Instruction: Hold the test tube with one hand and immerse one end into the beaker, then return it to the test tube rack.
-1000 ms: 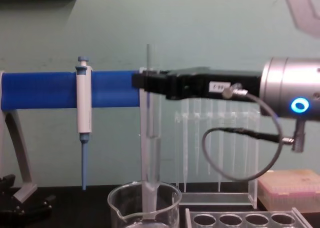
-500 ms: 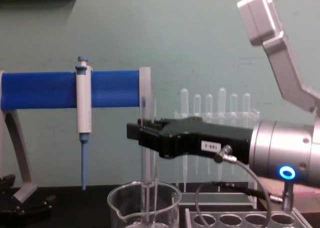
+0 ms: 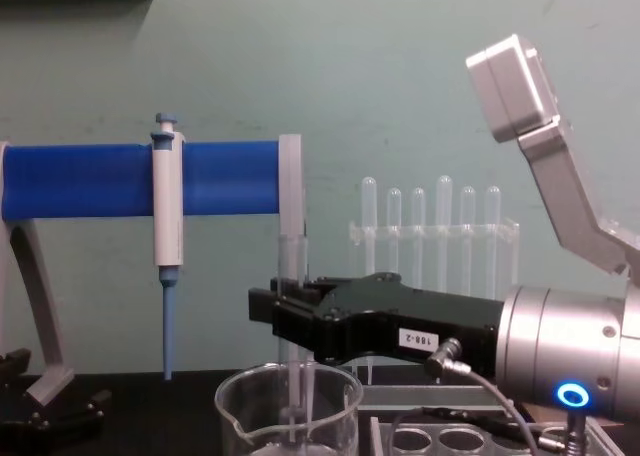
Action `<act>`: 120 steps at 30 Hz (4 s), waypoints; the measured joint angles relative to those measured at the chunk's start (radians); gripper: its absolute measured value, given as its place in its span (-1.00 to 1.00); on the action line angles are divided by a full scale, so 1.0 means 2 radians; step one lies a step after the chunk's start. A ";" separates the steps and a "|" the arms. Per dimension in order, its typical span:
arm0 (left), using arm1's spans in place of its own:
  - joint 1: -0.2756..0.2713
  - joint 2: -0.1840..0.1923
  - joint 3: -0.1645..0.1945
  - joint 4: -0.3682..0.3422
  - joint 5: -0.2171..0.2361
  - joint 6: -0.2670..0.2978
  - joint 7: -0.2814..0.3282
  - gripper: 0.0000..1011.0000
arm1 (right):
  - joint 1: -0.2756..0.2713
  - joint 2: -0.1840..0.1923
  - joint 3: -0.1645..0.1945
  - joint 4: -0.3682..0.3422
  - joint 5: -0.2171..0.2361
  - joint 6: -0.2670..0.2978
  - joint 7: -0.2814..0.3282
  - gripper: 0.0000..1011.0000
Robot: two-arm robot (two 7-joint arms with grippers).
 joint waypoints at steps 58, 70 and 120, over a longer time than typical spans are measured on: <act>0.000 0.000 0.000 0.000 0.000 0.000 0.000 0.98 | -0.001 -0.004 -0.002 0.008 -0.012 -0.002 0.007 -0.55; 0.000 0.000 0.000 0.000 0.000 0.000 0.000 0.98 | -0.001 -0.004 -0.002 0.008 -0.012 -0.002 0.006 -0.55; 0.000 0.000 0.000 0.000 0.000 0.000 0.000 0.98 | -0.001 -0.004 -0.002 0.008 -0.012 -0.002 0.006 -0.55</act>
